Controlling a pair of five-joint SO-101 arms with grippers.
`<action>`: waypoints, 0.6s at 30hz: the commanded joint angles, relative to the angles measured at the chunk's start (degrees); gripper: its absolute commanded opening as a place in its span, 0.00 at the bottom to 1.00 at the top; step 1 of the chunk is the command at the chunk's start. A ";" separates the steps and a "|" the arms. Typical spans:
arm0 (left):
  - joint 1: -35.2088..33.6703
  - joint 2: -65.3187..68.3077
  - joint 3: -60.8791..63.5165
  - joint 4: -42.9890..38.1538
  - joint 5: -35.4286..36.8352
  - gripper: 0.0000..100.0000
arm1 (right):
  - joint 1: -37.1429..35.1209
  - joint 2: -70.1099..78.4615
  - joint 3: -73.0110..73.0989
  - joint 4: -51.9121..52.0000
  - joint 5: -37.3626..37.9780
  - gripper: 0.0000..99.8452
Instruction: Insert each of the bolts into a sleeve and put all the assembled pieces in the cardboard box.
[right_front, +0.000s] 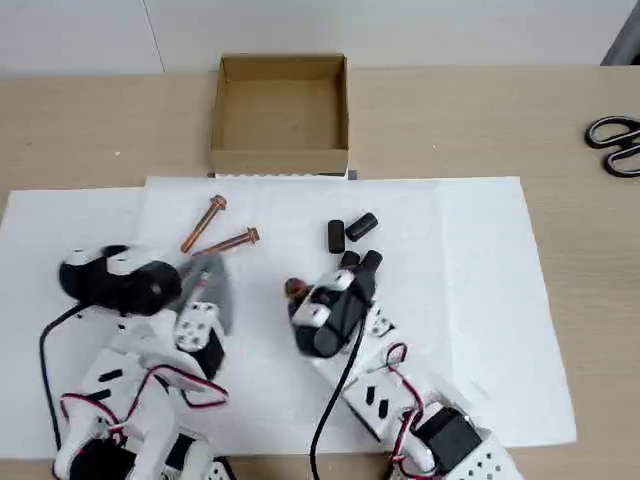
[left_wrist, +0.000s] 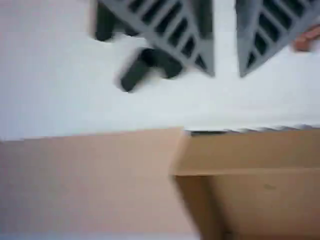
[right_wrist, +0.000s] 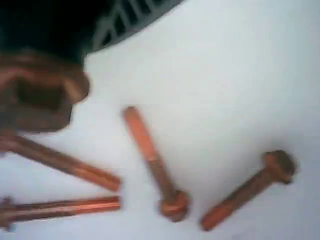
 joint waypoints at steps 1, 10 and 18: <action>-7.47 0.09 2.24 0.18 -3.52 0.01 | 5.14 -0.31 -0.62 -1.71 0.26 0.00; -14.68 0.00 16.75 -0.18 -4.66 0.01 | 12.35 5.14 -7.47 -2.77 -4.57 0.00; -14.68 0.00 22.99 -3.16 -4.66 0.01 | 18.51 35.56 -24.26 -14.11 -4.75 0.00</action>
